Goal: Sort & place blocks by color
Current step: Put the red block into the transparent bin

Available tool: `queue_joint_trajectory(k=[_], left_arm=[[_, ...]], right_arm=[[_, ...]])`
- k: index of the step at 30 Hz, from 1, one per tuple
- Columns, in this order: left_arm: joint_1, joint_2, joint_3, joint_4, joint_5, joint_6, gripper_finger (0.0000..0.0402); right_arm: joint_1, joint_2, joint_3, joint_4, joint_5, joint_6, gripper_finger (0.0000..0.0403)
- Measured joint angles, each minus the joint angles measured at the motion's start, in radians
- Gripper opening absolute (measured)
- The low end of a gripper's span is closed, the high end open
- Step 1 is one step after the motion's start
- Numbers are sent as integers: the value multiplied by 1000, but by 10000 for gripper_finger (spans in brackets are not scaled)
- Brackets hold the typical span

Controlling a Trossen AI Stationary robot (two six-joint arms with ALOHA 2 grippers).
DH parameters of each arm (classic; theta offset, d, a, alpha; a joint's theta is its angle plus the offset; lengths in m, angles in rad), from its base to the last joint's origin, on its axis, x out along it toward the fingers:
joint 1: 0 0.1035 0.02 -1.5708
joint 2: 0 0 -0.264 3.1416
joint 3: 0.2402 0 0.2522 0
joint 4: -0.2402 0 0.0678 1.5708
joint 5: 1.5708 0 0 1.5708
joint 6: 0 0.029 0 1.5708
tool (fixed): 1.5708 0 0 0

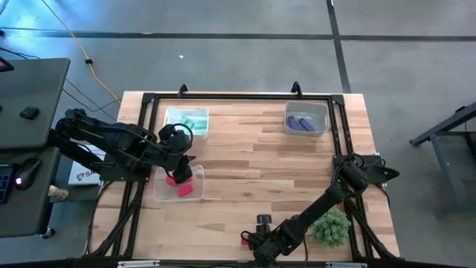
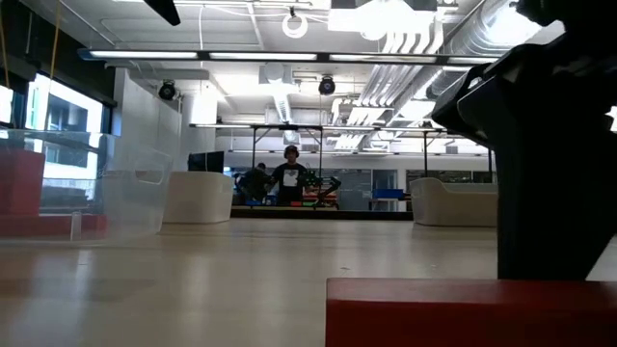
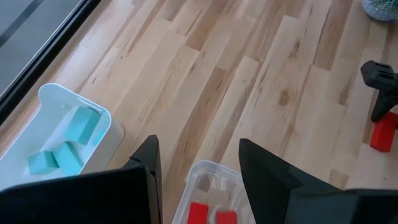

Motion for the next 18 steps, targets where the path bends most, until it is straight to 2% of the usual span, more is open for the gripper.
queue_joint_trajectory(k=[8,13,18], left_arm=[[0,0,0,0,1,0,124],[5,0,0,1,13,-6,124],[41,0,0,2,100,-8,124]], right_arm=[[-14,-1,1,-27,-28,-1,83],[-31,-2,1,-36,-77,-27,77],[-56,-25,-3,-53,-97,-86,77]])
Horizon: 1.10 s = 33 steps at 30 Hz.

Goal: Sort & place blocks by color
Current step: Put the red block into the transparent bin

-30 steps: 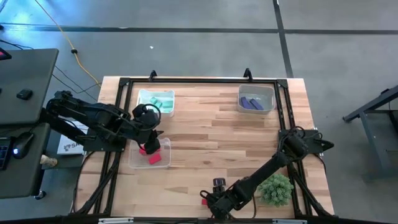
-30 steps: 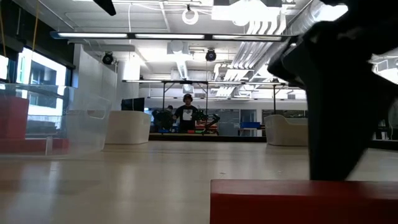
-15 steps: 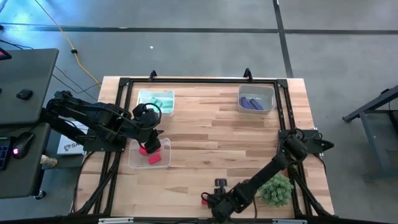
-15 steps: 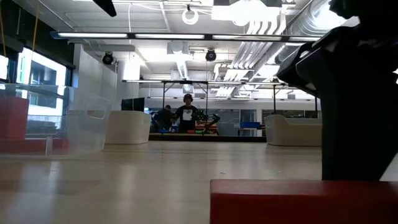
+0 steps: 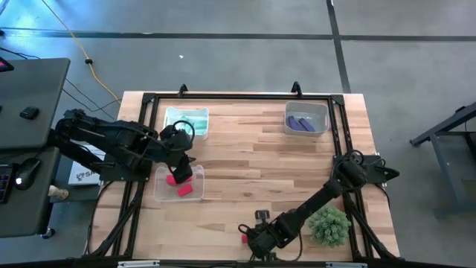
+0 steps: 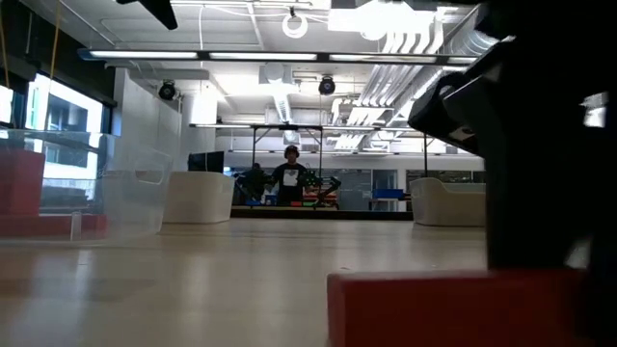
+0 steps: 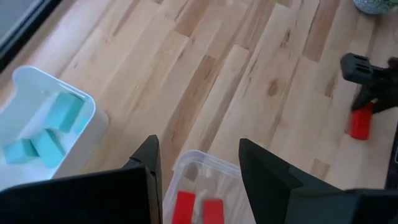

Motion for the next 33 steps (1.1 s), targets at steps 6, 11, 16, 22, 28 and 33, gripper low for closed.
queue_joint_trajectory(k=[6,11,16,22,28,33], left_arm=[[66,0,0,2,89,0,124],[124,0,0,5,217,-1,124],[179,-1,0,27,312,-40,124],[269,-1,0,36,417,-95,124],[349,-1,0,61,513,-97,124],[398,-1,0,171,607,-97,124]], right_arm=[[-73,-48,-5,-91,52,-86,77],[-134,-77,-5,-123,46,-161,77],[-190,-114,-2,-124,38,-244,77],[-260,-190,-1,-123,63,-319,77],[-338,-280,0,-121,111,-404,77],[-388,-336,1,-110,166,-492,77]])
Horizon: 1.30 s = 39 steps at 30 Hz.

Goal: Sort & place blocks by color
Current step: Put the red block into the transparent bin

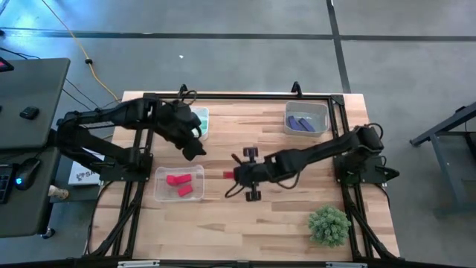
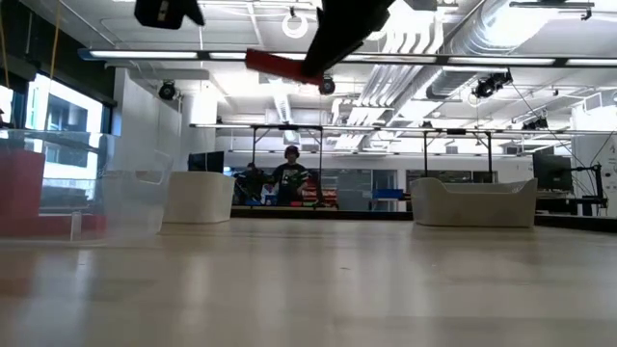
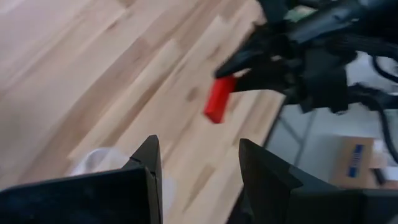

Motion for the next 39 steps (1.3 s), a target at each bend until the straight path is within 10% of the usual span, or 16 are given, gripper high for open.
queue_joint_trajectory(k=[39], left_arm=[[111,0,0,263,-118,-34,124]], right_arm=[[-143,-111,1,371,377,-394,77]])
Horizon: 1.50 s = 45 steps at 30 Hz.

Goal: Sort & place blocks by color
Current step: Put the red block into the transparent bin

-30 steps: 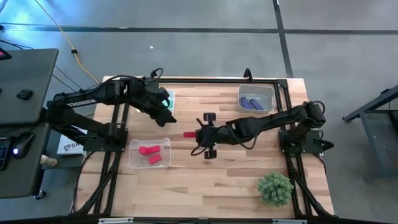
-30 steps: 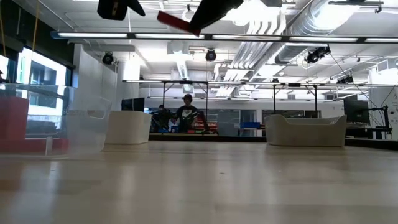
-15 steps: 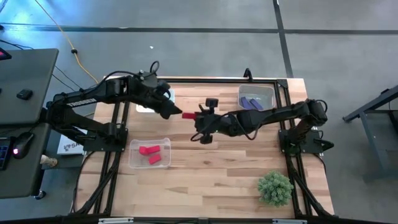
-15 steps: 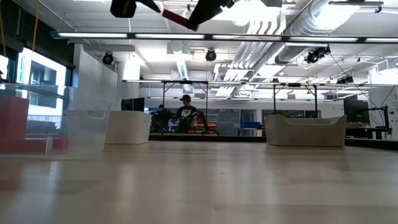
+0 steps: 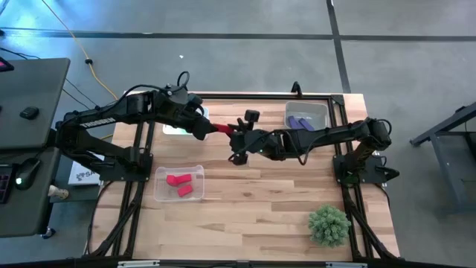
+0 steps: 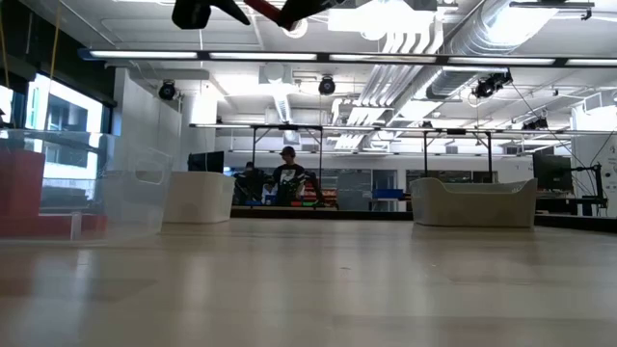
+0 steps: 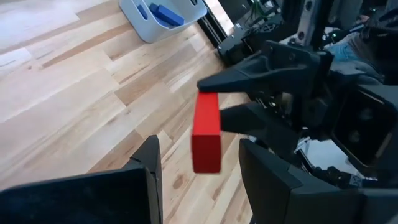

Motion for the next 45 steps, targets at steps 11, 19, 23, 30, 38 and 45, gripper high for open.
queue_joint_trajectory(k=[11,19,23,30,38,45], left_arm=[[0,20,0,51,-34,0,124],[0,66,0,108,-38,34,106],[0,70,0,114,-53,57,83],[0,69,0,118,-78,88,41],[-1,69,0,126,-73,124,6],[-1,69,0,120,-75,178,2]], right_arm=[[-23,0,0,84,-23,-19,77],[-27,0,0,92,-20,-18,77],[-27,0,0,92,-20,-18,77],[-27,0,0,90,-20,-16,77],[-27,1,0,90,-16,-23,77],[-27,1,-1,89,-17,-19,90]])
